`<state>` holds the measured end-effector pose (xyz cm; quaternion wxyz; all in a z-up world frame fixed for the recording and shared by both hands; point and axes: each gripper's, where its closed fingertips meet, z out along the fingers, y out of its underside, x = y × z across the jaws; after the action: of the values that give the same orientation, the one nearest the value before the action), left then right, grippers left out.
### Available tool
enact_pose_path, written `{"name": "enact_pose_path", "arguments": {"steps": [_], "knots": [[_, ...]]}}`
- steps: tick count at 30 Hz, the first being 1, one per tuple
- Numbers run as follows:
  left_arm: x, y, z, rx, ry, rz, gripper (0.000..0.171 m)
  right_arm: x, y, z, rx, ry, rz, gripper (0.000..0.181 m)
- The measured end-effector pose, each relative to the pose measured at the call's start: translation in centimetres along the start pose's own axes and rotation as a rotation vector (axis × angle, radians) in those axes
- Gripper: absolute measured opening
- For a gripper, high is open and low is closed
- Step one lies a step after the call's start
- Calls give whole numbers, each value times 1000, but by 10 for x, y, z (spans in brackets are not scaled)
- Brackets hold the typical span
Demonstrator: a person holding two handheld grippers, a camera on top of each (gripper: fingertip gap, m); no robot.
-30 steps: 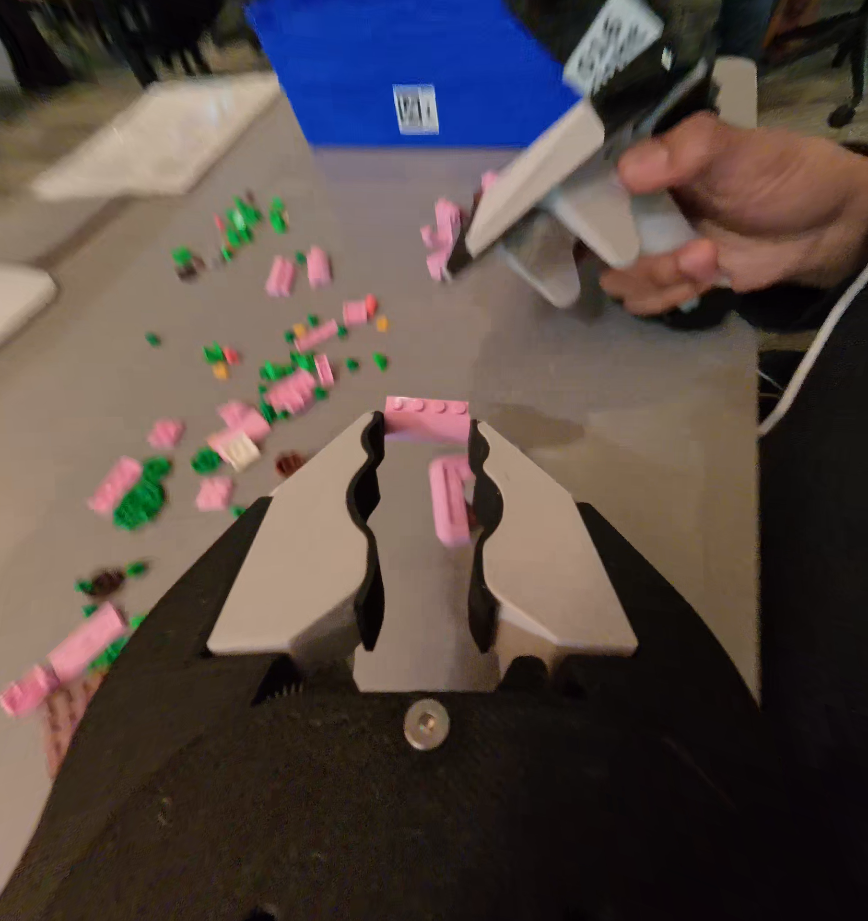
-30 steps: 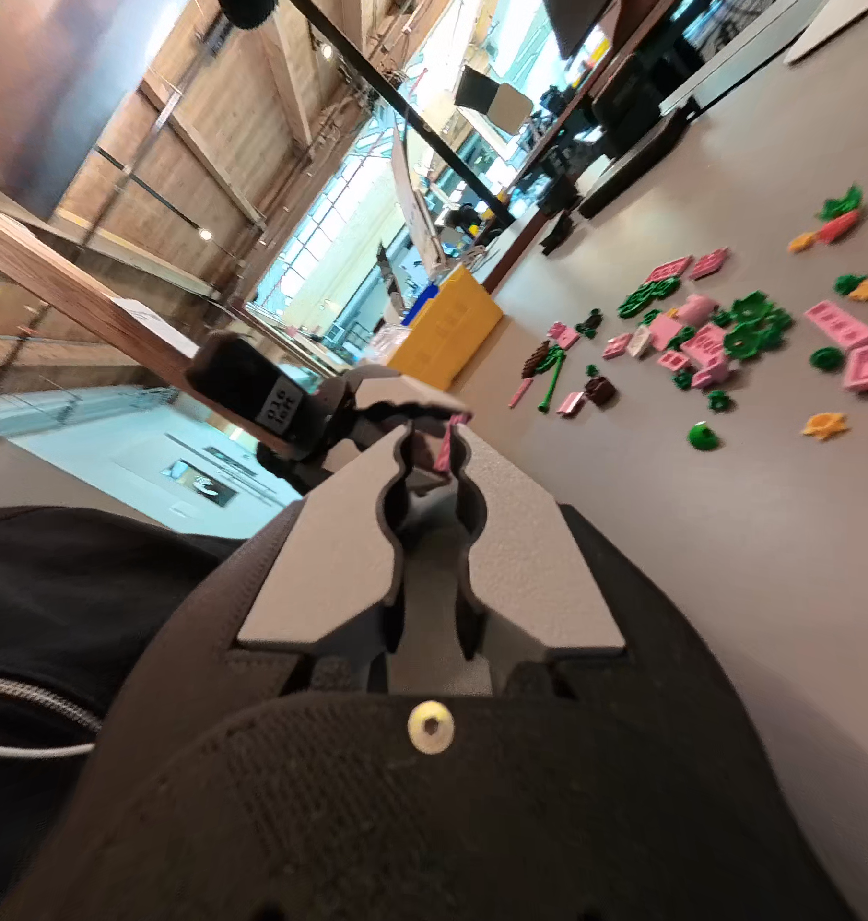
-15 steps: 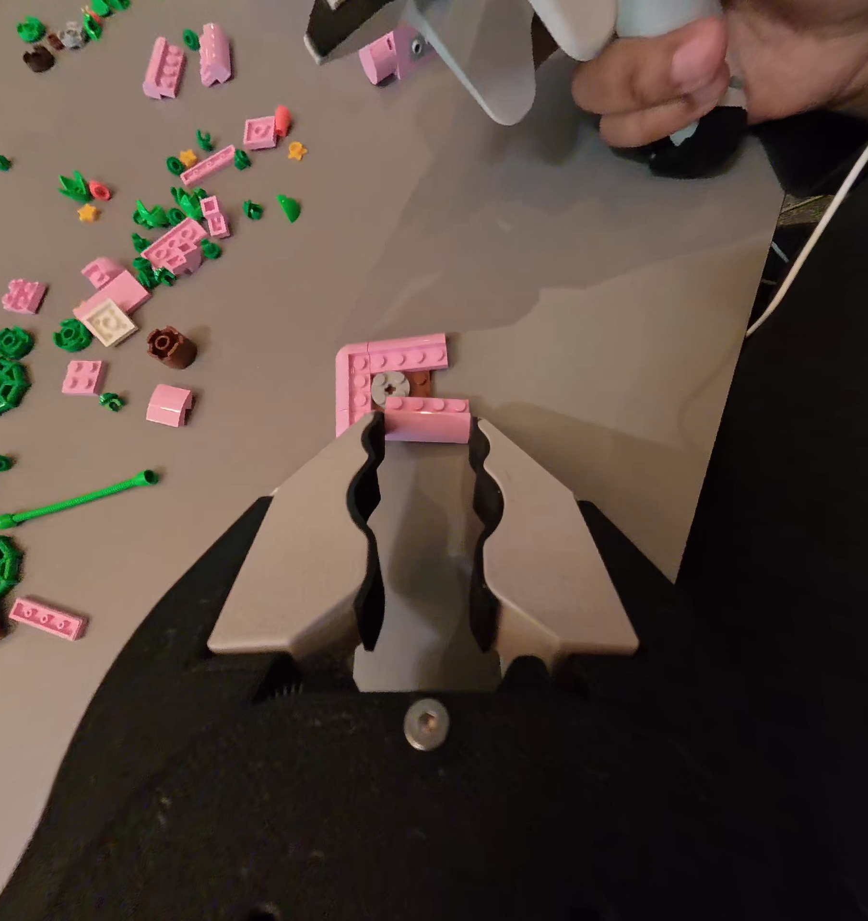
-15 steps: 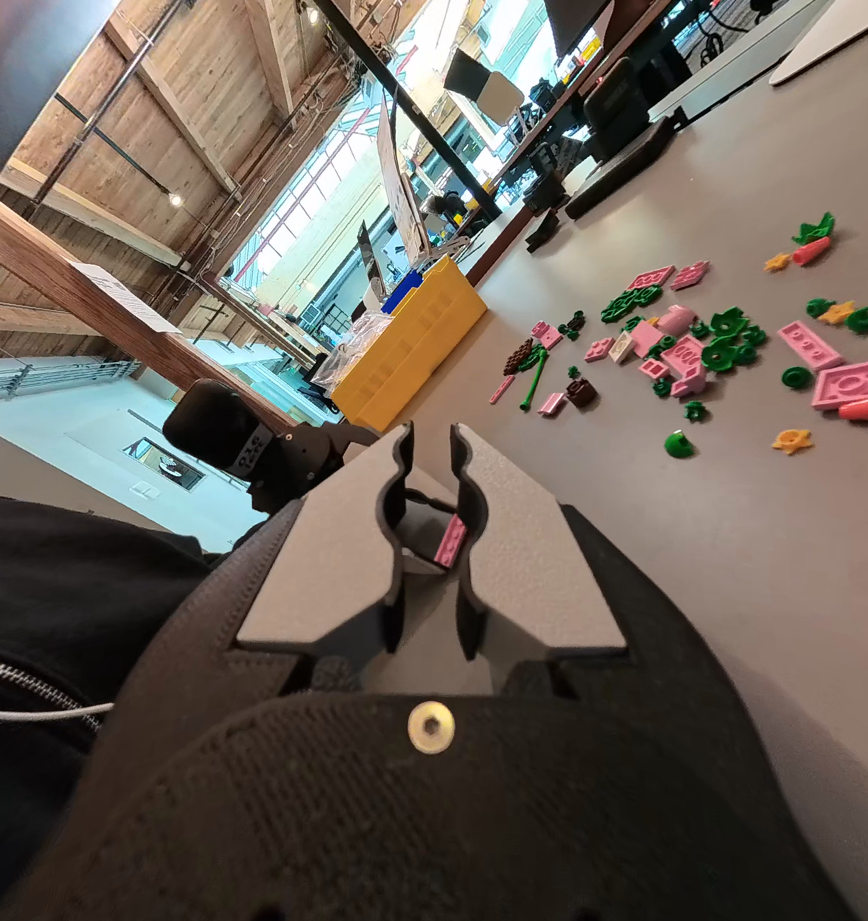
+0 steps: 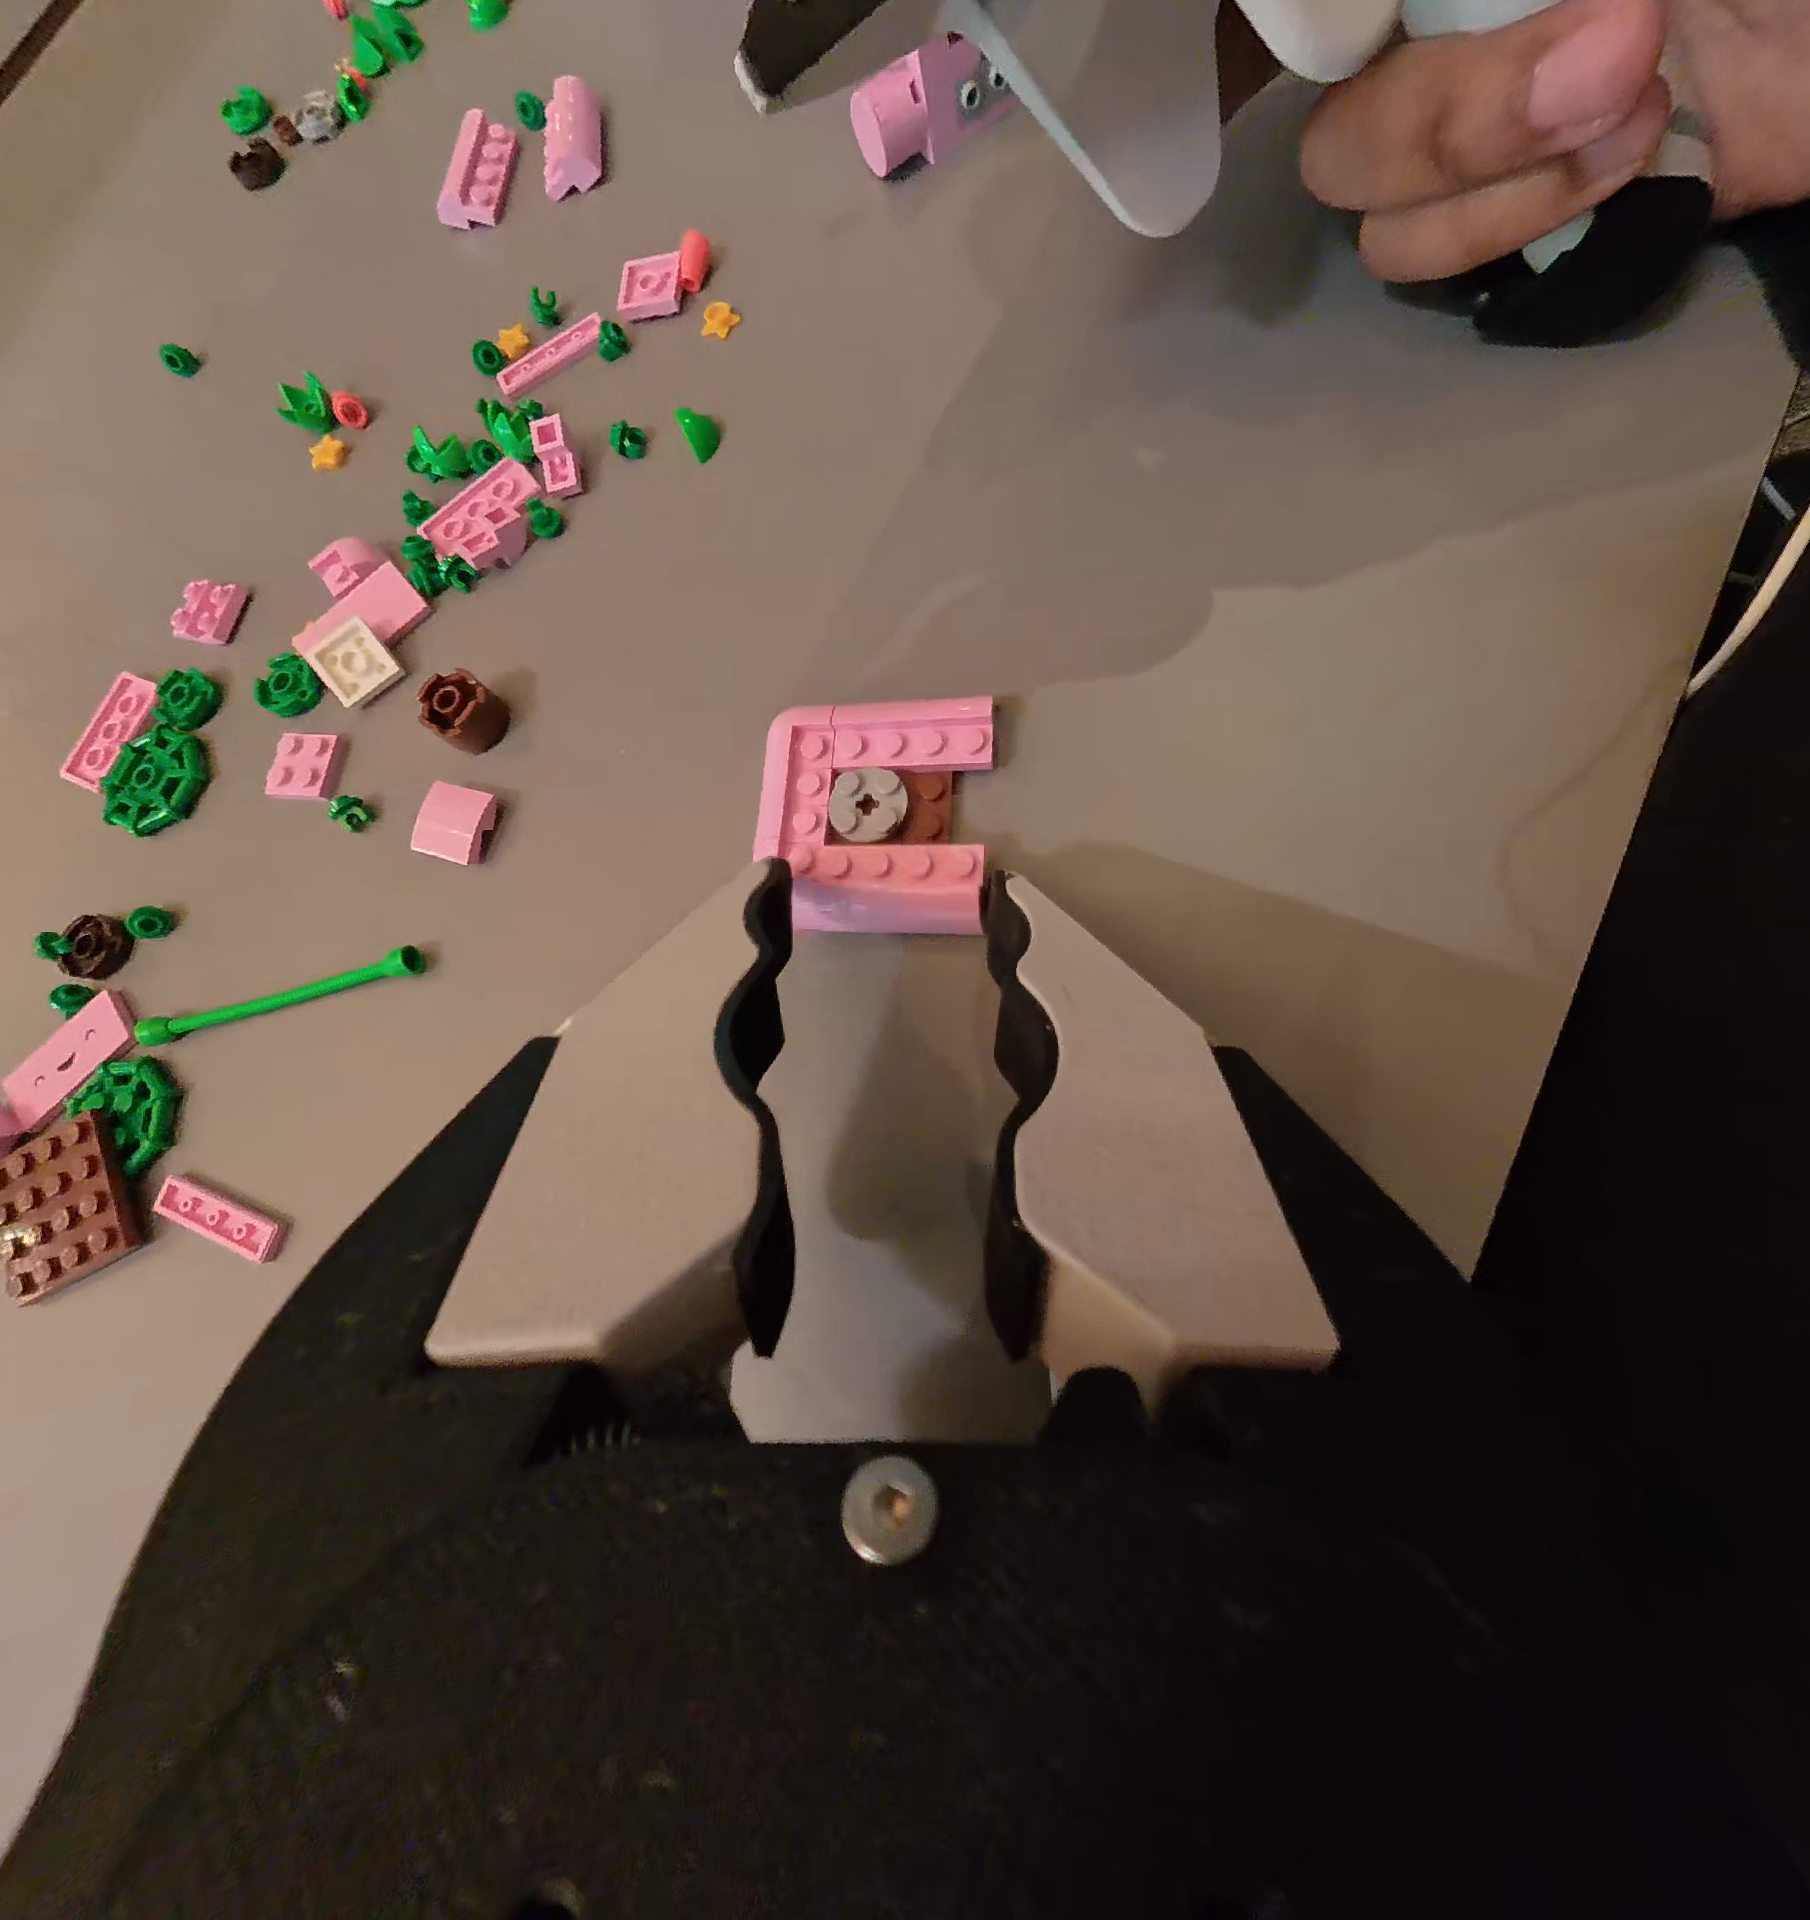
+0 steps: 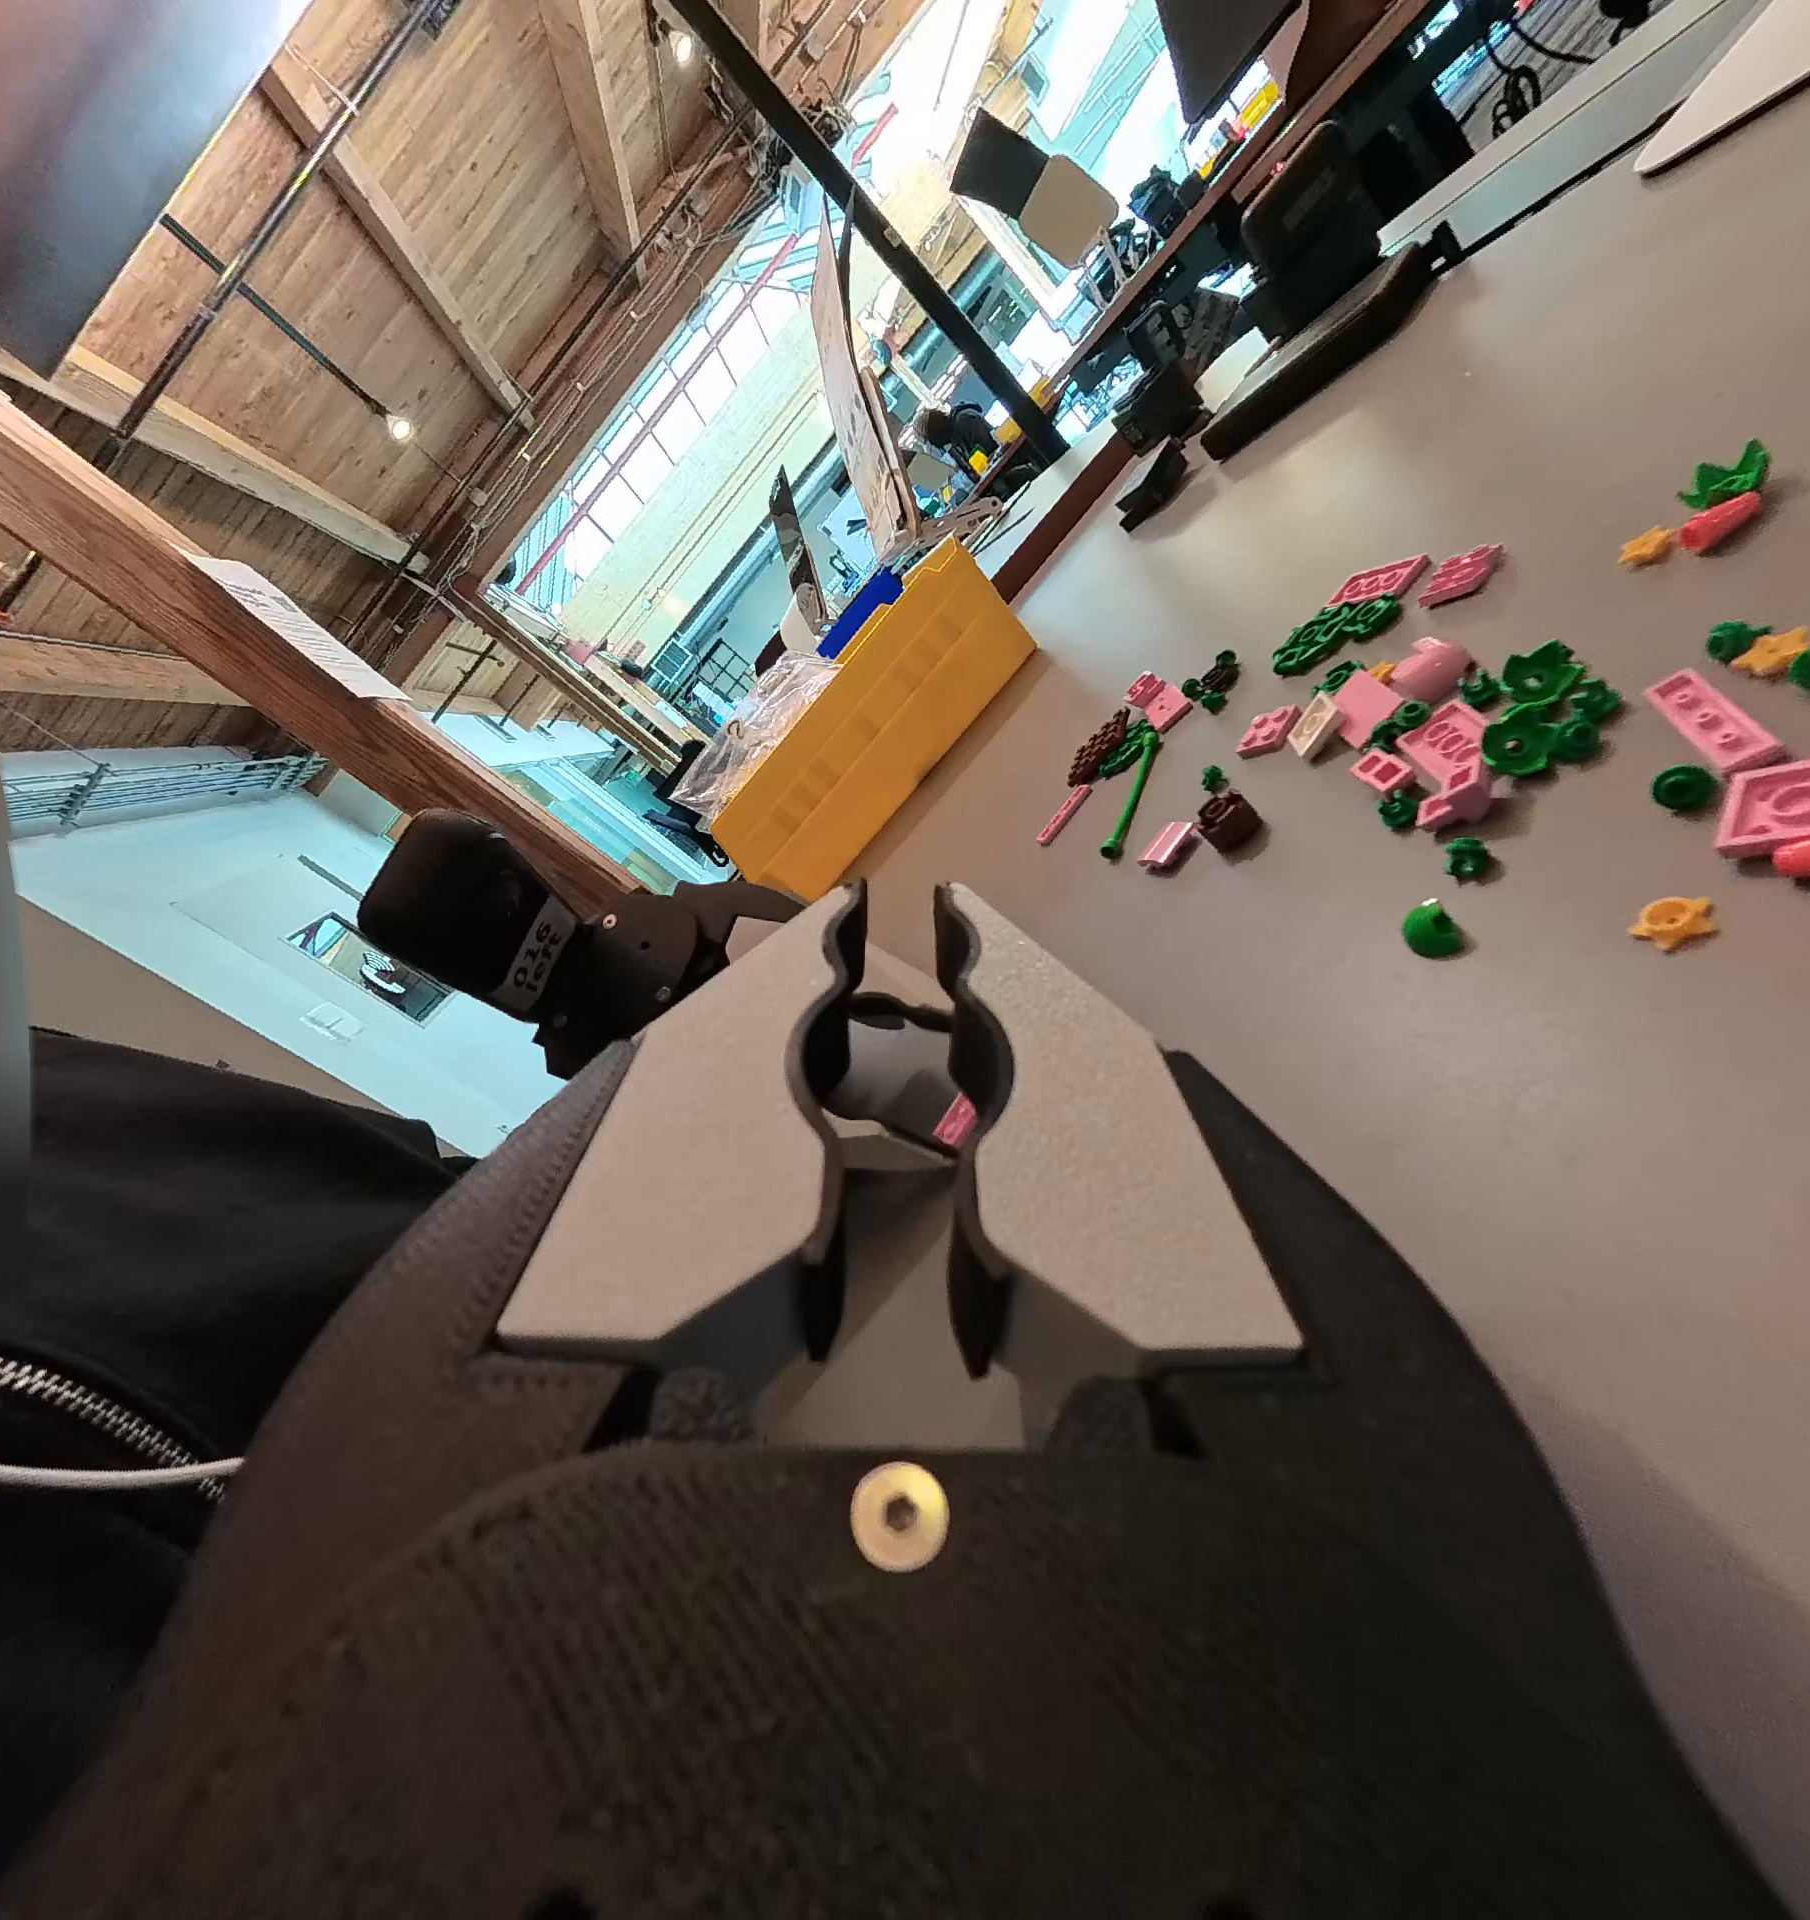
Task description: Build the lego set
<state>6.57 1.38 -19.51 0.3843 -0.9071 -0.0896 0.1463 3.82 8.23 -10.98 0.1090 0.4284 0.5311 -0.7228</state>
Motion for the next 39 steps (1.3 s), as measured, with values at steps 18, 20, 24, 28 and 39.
{"name": "enact_pose_path", "arguments": {"steps": [18,20,24,28,39], "knots": [[0,4,-7,12,2,-3,31,0,19,11,-139,87,-128,11],[0,4,-7,13,10,-10,28,2,29,17,-213,130,-184,13],[1,4,-7,8,20,-10,24,11,53,28,-372,217,-268,19],[2,5,-6,5,21,2,21,24,67,32,-469,299,-297,22],[4,4,-4,0,17,24,19,43,79,34,-586,417,-359,23]]}}
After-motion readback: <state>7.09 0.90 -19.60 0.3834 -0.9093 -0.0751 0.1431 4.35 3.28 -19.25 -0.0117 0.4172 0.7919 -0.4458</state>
